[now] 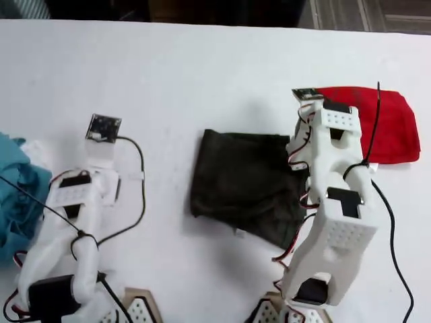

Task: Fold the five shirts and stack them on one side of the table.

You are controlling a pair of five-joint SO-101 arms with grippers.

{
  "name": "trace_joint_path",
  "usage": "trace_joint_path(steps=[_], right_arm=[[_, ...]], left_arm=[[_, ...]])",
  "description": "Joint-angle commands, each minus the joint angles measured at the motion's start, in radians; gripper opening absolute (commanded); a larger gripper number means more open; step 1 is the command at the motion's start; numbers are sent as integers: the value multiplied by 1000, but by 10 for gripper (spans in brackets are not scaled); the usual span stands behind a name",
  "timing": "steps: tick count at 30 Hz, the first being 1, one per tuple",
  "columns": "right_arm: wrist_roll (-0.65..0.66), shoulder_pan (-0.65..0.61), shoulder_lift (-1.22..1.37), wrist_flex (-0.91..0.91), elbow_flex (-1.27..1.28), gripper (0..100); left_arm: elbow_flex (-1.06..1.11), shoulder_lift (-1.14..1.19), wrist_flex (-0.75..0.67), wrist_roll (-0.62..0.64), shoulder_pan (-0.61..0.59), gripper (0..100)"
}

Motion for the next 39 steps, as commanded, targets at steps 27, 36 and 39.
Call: trace_joint_path(steps=[27, 36, 39], right_arm=[[54, -122, -33, 18, -370, 23], [52, -74, 30, 240, -557, 26], [54, -61, 30, 282, -557, 105]], left_arm=[[-2, -35, -17, 11, 11, 26], [-15, -44, 18, 11, 9, 26], [-142, -35, 161, 6, 18, 27]])
